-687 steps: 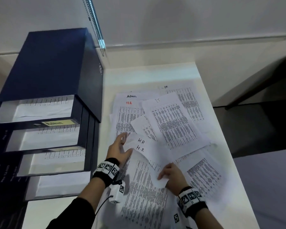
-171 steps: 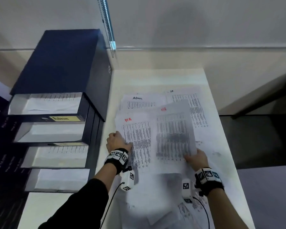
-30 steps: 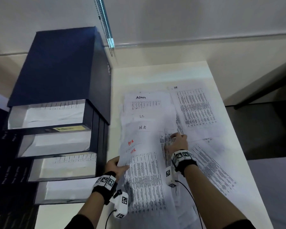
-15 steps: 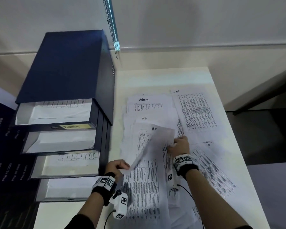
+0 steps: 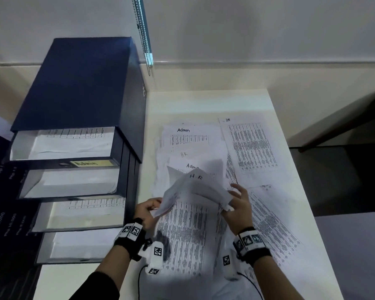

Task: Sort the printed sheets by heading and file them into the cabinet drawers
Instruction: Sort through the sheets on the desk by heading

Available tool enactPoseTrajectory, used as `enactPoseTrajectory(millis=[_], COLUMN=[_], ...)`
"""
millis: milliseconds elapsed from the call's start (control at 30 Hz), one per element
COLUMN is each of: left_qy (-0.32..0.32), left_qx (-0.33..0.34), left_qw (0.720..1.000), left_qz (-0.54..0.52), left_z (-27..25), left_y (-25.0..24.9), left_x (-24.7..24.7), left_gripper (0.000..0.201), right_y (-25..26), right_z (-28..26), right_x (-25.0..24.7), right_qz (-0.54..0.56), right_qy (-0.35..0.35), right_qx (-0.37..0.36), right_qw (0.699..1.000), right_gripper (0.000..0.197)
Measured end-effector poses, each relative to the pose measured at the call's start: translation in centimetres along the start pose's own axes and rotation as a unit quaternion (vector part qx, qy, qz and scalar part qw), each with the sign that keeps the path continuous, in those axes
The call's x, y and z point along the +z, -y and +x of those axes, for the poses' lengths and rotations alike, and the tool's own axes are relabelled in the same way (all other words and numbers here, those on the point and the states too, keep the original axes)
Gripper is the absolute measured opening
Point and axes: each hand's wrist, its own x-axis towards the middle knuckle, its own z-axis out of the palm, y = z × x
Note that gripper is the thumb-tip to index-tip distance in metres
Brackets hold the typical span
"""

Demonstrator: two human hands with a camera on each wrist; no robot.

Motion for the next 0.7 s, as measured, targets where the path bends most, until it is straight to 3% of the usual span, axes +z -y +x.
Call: enactPoseTrajectory(millis=[67,133,167,200,267,300,367,467,500,533,567,600,633,700], left_qy=[0.009,0.015,0.060,0.049,0.026,0.024,0.077,0.098,0.085,0.065,0.058,0.051,0.049,0.043], left_qx=[-0.029,-0.047,-0.057,-0.095,-0.130,-0.124,-0.069,-0.046,-0.045,-0.035,-0.010,0.024,0.057,0.092], left_qw=[0.999,0.993,0.988,0.982,0.987,0.991,0.994,0.994,0.994,0.995,0.995,0.993,0.990,0.989], left_qz=[0.028,0.111,0.127,0.158,0.088,0.049,-0.038,0.022,0.042,0.065,0.081,0.100,0.122,0.112], left_z=[-0.5,-1.0,-2.0,-2.4,-1.1,-0.3,-1.0,-1.3,-2.0,-2.6,-3.3,-3.6,-4.2,-4.8], left_y=[-1.0,-1.6,-1.5,-1.8,-2.8,-2.8,-2.7,-3.2,-3.6,-3.9,-4.3,-4.7,-5.2,-5.9], left_x=[1.0,2.1,1.5,1.5,3.2,4.4,3.7,4.9,5.4,5.8,6.1,6.4,6.7,7.0], left_gripper=[0.039,0.024,0.013,0.020,0.023,0.030,0.039,0.034,0.026,0.018,0.012,0.011,0.017,0.022], right_y=[0.9,1.9,2.3,2.7,2.9,3.3,3.6,2.9,2.1,0.3,-0.1,0.4,1.3,2.8], right_z=[0.7,1.0,1.1,1.0,0.4,0.0,-1.1,-0.7,-0.9,-1.8,-2.7,-3.1,-2.6,-0.3], right_x=[-0.5,-0.9,-1.2,-1.6,-2.0,-2.5,-3.5,-5.3,-5.3,-6.3,-7.1,-7.6,-7.5,-6.9], right_qz=[-0.019,-0.027,-0.006,0.040,0.149,0.192,0.246,0.338,0.380,0.255,0.212,0.191,0.203,0.352], right_qy=[0.029,0.095,0.140,0.184,0.246,0.262,0.260,0.264,0.277,0.215,0.194,0.197,0.184,0.113], right_qx=[-0.033,-0.062,-0.047,-0.005,0.084,0.095,0.103,0.165,0.135,0.186,0.197,0.321,0.316,0.331], right_qw=[0.999,0.993,0.989,0.982,0.954,0.941,0.928,0.888,0.872,0.924,0.937,0.906,0.908,0.868], right_gripper=[0.014,0.024,0.033,0.037,0.033,0.027,0.027,0.017,0.026,0.031,0.021,0.018,0.030,0.027])
